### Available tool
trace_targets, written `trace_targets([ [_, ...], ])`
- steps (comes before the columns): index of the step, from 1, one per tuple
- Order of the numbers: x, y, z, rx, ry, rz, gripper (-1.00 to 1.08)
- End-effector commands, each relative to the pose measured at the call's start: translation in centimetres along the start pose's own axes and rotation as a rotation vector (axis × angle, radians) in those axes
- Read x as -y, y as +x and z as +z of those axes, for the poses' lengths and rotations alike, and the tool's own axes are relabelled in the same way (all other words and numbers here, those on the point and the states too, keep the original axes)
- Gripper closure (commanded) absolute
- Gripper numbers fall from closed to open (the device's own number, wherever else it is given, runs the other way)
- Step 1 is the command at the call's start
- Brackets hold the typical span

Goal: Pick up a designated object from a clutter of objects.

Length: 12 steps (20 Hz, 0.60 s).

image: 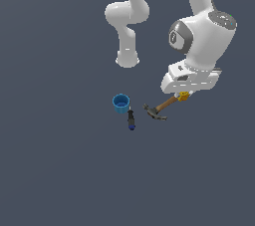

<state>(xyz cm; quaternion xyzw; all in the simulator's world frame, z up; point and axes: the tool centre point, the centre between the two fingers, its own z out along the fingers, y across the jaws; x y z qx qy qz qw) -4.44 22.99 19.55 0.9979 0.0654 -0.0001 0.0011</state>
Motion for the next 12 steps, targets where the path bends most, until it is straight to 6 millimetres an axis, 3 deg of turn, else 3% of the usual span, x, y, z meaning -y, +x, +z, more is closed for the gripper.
trace_targets([
  [1, 0.3, -0.9, -2.6, 0.0, 0.0, 0.0, 1.08],
  [12, 1.4, -4.3, -13.9, 0.0, 0.002, -0.001, 1.08],
])
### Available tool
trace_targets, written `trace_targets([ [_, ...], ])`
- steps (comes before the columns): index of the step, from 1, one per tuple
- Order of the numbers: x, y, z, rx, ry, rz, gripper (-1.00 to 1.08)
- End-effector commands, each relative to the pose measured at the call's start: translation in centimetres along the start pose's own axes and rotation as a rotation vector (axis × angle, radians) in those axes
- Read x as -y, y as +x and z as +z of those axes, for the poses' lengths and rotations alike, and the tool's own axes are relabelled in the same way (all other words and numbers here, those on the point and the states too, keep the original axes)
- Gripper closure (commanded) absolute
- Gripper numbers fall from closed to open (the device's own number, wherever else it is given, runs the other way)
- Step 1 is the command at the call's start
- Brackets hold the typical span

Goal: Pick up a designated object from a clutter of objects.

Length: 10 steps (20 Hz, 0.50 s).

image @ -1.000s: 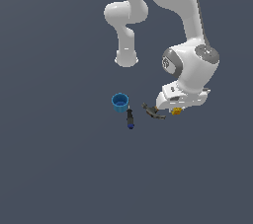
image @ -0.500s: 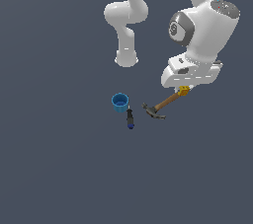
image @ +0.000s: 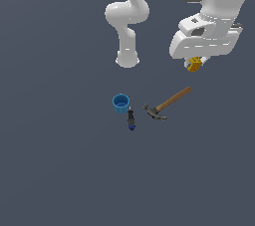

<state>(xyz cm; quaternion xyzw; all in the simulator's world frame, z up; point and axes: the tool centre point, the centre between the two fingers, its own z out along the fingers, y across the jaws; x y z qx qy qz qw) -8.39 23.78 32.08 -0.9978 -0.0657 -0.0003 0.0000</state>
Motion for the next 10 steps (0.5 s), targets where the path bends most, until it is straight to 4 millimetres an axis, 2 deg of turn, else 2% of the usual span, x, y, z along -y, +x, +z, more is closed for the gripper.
trace_targets([
  [1, 0.2, -0.7, -2.2, 0.001, 0.0, 0.0, 1.08],
  [5, 0.5, -1.5, -5.1, 0.001, 0.001, 0.001, 1.08],
  [10, 0.7, -2.0, -7.6, 0.001, 0.0, 0.001, 1.08],
])
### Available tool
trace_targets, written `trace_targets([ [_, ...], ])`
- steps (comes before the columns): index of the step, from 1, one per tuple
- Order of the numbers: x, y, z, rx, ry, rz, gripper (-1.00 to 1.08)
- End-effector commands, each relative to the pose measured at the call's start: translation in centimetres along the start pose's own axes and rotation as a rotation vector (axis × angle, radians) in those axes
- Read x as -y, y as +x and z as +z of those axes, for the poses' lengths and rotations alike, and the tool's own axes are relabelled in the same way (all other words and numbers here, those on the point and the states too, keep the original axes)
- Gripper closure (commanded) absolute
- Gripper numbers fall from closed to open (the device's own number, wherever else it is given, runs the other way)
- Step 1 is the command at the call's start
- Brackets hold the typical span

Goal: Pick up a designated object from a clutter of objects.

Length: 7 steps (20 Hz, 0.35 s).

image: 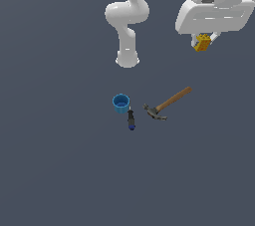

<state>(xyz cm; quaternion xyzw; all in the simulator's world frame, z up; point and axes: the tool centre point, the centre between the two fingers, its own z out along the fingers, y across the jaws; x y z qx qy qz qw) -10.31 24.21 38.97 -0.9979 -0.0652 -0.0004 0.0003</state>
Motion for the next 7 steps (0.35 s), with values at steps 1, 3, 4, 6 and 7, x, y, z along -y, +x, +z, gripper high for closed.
trace_targets([
  [1, 0.08, -0.24, -1.0, 0.001, 0.0, 0.001, 1.08],
  [3, 0.14, -0.33, -1.5, 0.001, 0.0, 0.001, 1.08],
  [4, 0.17, -0.36, -1.67, 0.001, 0.0, 0.001, 1.08],
  [6, 0.18, -0.38, -1.87, 0.001, -0.001, 0.001, 1.08],
  [7, 0.18, -0.38, -1.89, 0.001, -0.001, 0.001, 1.08],
])
